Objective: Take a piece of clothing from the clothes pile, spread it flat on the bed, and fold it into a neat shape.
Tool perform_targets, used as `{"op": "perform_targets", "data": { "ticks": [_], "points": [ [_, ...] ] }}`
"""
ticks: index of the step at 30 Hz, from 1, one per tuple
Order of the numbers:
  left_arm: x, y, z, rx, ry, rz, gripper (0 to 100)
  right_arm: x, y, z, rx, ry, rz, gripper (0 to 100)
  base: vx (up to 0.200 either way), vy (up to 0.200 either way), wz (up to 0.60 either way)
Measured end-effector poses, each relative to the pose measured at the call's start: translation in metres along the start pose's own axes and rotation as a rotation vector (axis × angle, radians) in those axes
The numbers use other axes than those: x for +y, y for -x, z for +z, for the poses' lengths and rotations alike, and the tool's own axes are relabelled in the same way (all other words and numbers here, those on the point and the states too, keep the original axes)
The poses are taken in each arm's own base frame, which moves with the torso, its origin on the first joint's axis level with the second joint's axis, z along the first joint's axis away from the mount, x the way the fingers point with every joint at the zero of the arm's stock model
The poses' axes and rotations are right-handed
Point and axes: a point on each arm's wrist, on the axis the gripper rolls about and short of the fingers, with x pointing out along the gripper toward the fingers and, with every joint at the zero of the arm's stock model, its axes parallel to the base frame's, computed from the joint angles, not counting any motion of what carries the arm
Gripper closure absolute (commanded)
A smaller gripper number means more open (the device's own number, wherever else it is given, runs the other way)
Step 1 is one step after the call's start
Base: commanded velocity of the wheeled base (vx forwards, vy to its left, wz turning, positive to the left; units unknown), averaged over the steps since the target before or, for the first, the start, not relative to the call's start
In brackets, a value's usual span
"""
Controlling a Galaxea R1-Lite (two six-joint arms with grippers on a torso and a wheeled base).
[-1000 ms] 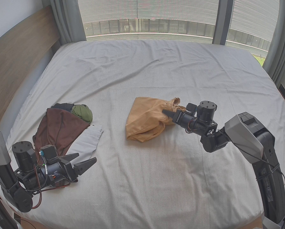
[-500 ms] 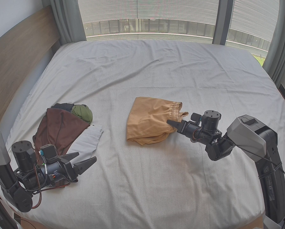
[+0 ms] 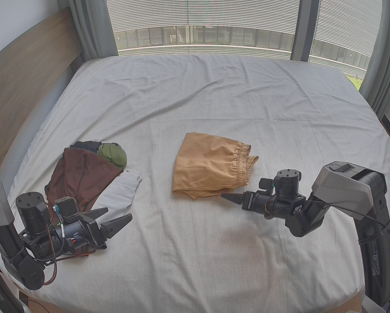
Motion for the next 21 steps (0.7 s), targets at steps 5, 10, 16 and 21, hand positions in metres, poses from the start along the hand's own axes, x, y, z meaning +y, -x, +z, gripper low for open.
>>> {"op": "perform_targets", "data": {
  "ticks": [5, 10, 16, 21],
  "points": [
    [0.000, 0.000, 0.001, -0.003, -0.001, 0.000, 0, 0.039, 0.009, -0.025, 0.099, 0.033, 0.038, 0, 0.000, 0.000, 0.00],
    [0.000, 0.000, 0.001, -0.004, -0.001, 0.000, 0, 0.087, 0.011, -0.031, 0.132, 0.083, 0.133, 0, 0.000, 0.000, 0.00],
    [0.001, -0.001, 0.001, -0.006, -0.002, 0.001, 0, 0.130, 0.009, -0.007, 0.058, 0.121, 0.242, 0, 0.000, 0.000, 0.00],
    [0.001, -0.001, 0.001, -0.007, -0.003, 0.001, 0, 0.140, 0.003, 0.023, -0.040, 0.140, 0.283, 0, 0.000, 0.000, 0.00]
  ]
}}
